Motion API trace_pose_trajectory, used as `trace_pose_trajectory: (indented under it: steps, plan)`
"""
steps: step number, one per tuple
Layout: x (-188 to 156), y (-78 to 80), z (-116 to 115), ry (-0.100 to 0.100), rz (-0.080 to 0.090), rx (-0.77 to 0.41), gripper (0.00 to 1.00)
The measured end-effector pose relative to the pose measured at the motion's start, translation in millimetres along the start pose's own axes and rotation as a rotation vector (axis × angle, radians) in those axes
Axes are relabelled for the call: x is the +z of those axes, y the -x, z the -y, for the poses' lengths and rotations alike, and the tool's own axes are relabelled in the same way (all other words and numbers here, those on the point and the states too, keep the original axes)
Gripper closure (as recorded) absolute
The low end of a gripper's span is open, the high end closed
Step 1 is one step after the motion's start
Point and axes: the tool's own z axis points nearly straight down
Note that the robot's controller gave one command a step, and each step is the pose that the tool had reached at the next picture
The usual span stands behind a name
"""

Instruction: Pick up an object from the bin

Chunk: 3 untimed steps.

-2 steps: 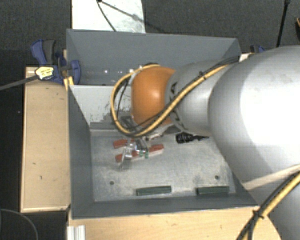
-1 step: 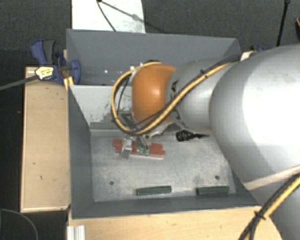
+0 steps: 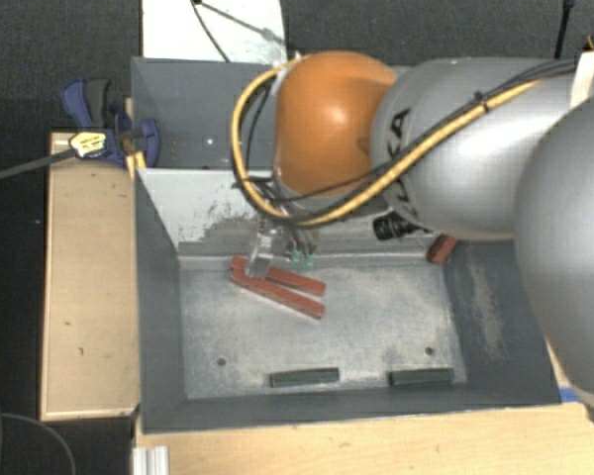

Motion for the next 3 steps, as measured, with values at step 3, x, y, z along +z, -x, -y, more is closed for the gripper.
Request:
trace_pose_trajectory:
  steps: [3]
  plan:
    - [148.2, 9.1, 71.1, -0.008, -0.012, 0.015, 0.0]
